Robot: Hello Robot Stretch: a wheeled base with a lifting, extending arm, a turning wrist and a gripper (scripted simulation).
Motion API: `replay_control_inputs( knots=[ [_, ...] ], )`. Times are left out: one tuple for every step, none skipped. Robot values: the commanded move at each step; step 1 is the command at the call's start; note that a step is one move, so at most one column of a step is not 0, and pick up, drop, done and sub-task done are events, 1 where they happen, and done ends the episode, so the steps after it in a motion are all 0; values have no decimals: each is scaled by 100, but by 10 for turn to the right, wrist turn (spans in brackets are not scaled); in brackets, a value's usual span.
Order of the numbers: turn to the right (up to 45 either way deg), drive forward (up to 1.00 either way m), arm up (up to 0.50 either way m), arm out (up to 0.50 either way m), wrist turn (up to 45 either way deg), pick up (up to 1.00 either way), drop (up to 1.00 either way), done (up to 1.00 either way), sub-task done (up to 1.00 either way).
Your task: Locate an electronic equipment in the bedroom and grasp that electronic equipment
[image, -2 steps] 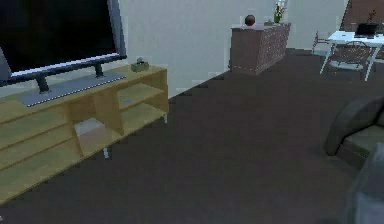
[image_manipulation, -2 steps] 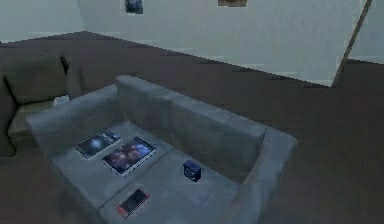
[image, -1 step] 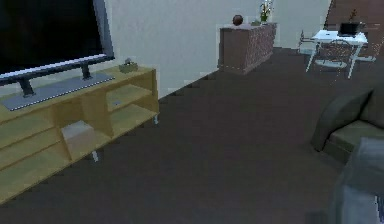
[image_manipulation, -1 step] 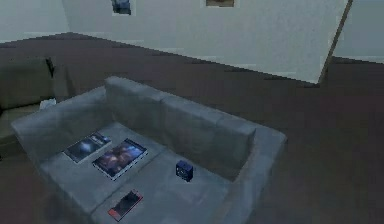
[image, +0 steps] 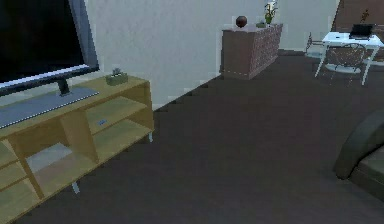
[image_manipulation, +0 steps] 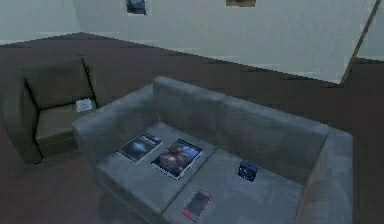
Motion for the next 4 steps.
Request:
replay_control_inputs(
  knots=[
    [0,0,50,0,0,0,0,0,0],
    [0,0,0,28,0,0,0,0,0],
    [0,0,0,0,450,0,0,0,0],
    [0,0,0,0,450,0,0,0,0]
  ],
)
